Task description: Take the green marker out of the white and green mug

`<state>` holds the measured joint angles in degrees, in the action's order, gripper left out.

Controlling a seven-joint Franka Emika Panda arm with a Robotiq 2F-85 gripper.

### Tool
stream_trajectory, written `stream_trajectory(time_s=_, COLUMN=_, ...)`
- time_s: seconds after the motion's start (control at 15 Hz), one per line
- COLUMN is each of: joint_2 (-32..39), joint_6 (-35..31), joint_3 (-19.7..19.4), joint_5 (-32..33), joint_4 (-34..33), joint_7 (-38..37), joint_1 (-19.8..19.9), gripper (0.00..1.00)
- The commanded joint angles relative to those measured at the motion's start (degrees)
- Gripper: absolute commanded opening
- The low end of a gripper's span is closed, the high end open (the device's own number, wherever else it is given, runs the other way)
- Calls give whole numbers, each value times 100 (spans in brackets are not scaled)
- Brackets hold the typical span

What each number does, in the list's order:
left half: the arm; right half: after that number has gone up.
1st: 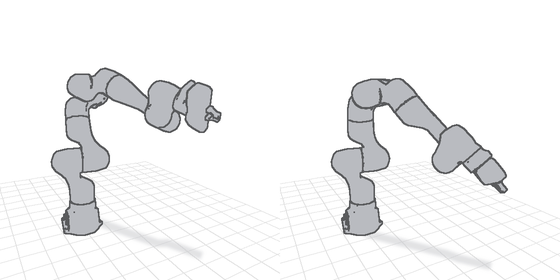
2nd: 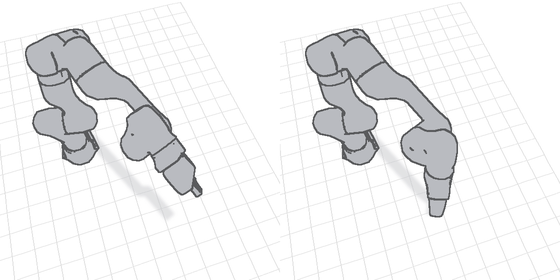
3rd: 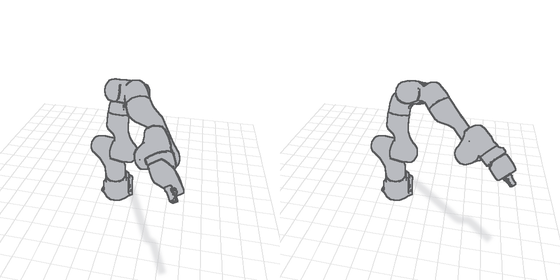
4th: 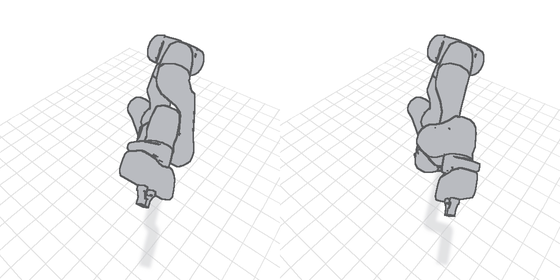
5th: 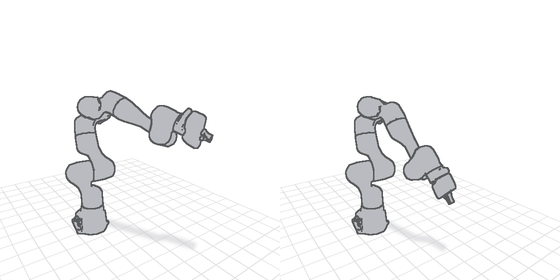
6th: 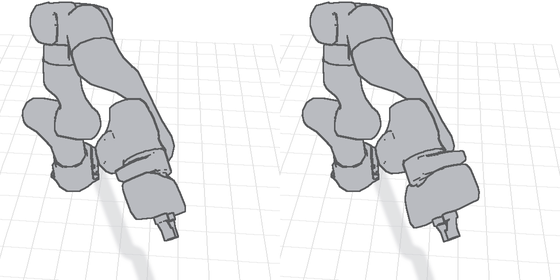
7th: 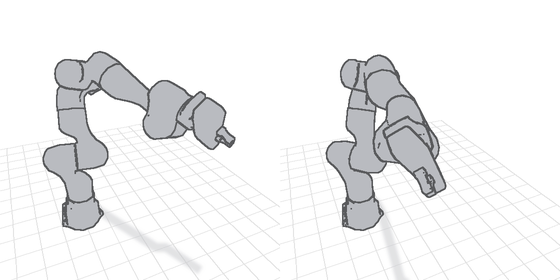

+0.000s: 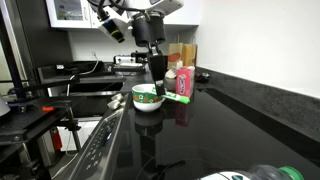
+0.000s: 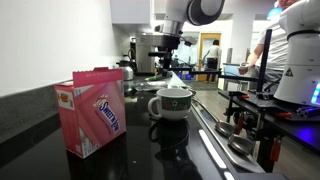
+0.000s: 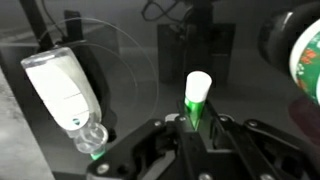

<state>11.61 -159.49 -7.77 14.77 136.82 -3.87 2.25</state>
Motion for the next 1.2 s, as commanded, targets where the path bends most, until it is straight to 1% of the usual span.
stream_trajectory(time_s=0.0, joint_2=336, joint_6=-493, joint_3=-362, joint_5=539, joint_4=5, joint_7=-667, joint_1=-173, gripper=5)
stream_trajectory(time_s=0.2, joint_2=693, joint_6=-1043, joint_3=-870, joint_5=1024, joint_4=-11, joint_7=-1360, joint_1=-552, gripper=5)
stream_trajectory(time_s=0.33, joint_2=882, joint_6=-1398, joint_3=-1270, joint_5=1233, joint_4=9, joint_7=-1645, joint_1=-930, gripper=5)
stream_trajectory(time_s=0.4, joint_2=955, joint_6=-1486, joint_3=-1268, joint_5=1323, joint_4=8, joint_7=-1808, joint_1=-931, gripper=5)
stream_trajectory(time_s=0.47, joint_2=1017, joint_6=-1503, joint_3=-1335, joint_5=1273, joint_4=3, joint_7=-1907, joint_1=-1030, gripper=5)
stream_trajectory(time_s=0.53, joint_2=1000, joint_6=-1369, joint_3=-1301, joint_5=1234, joint_4=25, joint_7=-1857, joint_1=-1040, gripper=45)
stream_trajectory(time_s=0.6, joint_2=967, joint_6=-1291, joint_3=-1204, joint_5=789, joint_4=94, joint_7=-1468, joint_1=-1036, gripper=46)
stream_trajectory(time_s=0.73, joint_2=813, joint_6=-1099, joint_3=-823, joint_5=344, joint_4=152, joint_7=-1137, joint_1=-774, gripper=59)
stream_trajectory(time_s=0.8, joint_2=702, joint_6=-778, joint_3=-616, joint_5=95, joint_4=115, joint_7=-900, joint_1=-633, gripper=68)
stream_trajectory(time_s=0.87, joint_2=549, joint_6=-555, joint_3=-167, joint_5=-330, joint_4=130, joint_7=-530, joint_1=-283, gripper=75)
stream_trajectory(time_s=0.93, joint_2=309, joint_6=36, joint_3=250, joint_5=-812, joint_4=108, joint_7=-171, joint_1=-10, gripper=82)
stream_trajectory(time_s=1.0, joint_2=167, joint_6=589, joint_3=370, joint_5=-1139, joint_4=-13, joint_7=-10, joint_1=37, gripper=90)
stream_trajectory(time_s=1.07, joint_2=-35, joint_6=1105, joint_3=647, joint_5=-1603, joint_4=-100, joint_7=427, joint_1=230, gripper=97)
stream_trajectory(time_s=1.13, joint_2=-241, joint_6=1590, joint_3=623, joint_5=-1733, joint_4=-223, joint_7=533, joint_1=178, gripper=100)
